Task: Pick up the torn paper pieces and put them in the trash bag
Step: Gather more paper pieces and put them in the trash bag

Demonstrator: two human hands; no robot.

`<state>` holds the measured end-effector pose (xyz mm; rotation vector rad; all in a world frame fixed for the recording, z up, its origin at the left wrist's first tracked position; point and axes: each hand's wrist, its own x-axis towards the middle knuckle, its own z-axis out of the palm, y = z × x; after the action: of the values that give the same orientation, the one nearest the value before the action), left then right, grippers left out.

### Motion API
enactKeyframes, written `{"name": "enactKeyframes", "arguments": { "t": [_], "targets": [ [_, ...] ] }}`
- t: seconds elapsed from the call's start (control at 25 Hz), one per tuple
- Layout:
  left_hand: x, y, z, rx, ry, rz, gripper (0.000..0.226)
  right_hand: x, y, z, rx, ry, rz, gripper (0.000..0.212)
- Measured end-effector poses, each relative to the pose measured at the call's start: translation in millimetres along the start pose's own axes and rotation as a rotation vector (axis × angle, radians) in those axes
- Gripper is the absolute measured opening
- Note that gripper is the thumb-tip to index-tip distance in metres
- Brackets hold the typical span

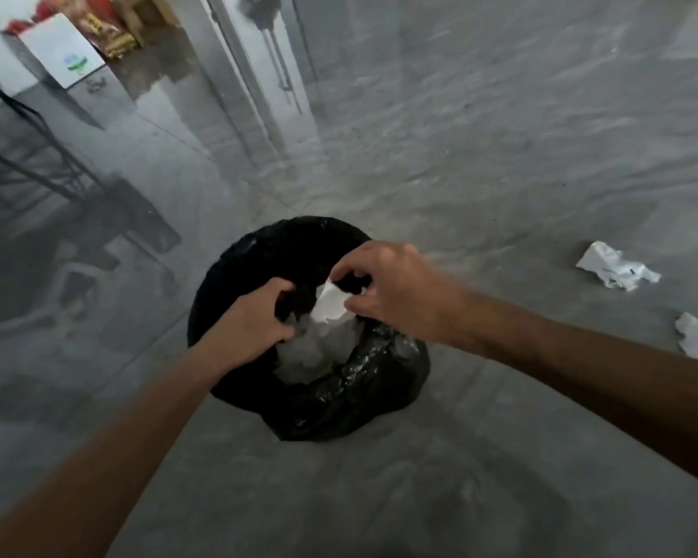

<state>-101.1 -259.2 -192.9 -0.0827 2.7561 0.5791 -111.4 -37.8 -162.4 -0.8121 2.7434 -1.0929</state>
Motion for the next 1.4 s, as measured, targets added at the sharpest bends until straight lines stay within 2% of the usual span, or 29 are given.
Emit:
{"name": "enactKeyframes", "arguments": {
  "t": [0.04, 0.16, 0.28, 0.44, 0.6, 0.68, 0.76, 0.8, 0.88, 1.0, 1.12, 1.2, 1.32, 1.4],
  "targets": [
    [0.9, 8.4, -0.4, -0.040, 0.074, 0.022, 0.056, -1.9, 1.4, -1.6, 0.025, 0.006, -0.006, 0.034],
    [1.6, 55.7, -3.7, -0.148, 0.275, 0.142, 0.048, -21.1, 17.4, -17.8, 0.112, 0.167, 0.013, 0.032],
    [2.0, 116.3, 2.0, -0.168, 0.290, 0.329, 0.040, -55.7, 55.5, -39.4, 0.140, 0.269, 0.180, 0.022],
    [11.5, 192.4, 35.2, -0.136, 0.122, 0.511, 0.029, -125.9, 130.4, -58.5, 0.086, 0.269, 0.494, 0.019],
    [33.2, 246.6, 88.3, 0.106, -0.214, 0.612, 0.029, -192.2, 210.1, -66.0, -0.068, 0.142, 0.758, 0.018],
    [46.7, 267.4, 118.3, 0.207, -0.349, 0.636, 0.032, -212.3, 248.7, -74.6, -0.208, 0.157, 0.853, 0.033],
    [61.9, 282.1, 145.5, 0.238, -0.410, 0.632, 0.038, -221.1, 281.0, -81.3, -0.309, 0.191, 0.933, 0.049],
    [70.3, 288.1, 158.5, 0.220, -0.414, 0.626, 0.041, -222.4, 293.0, -82.0, -0.324, 0.199, 0.967, 0.050],
    [86.7, 296.8, 180.9, 0.166, -0.357, 0.625, 0.048, -223.1, 304.5, -74.5, -0.316, 0.182, 0.971, 0.038],
    [119.4, 321.8, 216.2, 0.155, -0.211, 0.659, 0.054, -232.1, 308.9, -58.6, -0.248, 0.251, 0.913, 0.019],
    [154.6, 355.2, 251.4, 0.234, -0.122, 0.683, 0.061, -249.4, 304.6, -60.8, -0.143, 0.360, 0.906, 0.024],
    [171.9, 366.6, 271.4, 0.285, -0.102, 0.660, 0.062, -267.3, 299.4, -66.6, -0.079, 0.461, 0.977, 0.029],
    [181.5, 366.2, 293.6, 0.299, -0.058, 0.692, 0.044, -311.9, 298.1, -73.7, -0.055, 0.609, 1.118, 0.031],
    [178.7, 366.7, 303.0, 0.189, -0.022, 0.726, 0.026, -340.6, 303.3, -79.4, -0.119, 0.636, 1.195, 0.040]
  ]
}}
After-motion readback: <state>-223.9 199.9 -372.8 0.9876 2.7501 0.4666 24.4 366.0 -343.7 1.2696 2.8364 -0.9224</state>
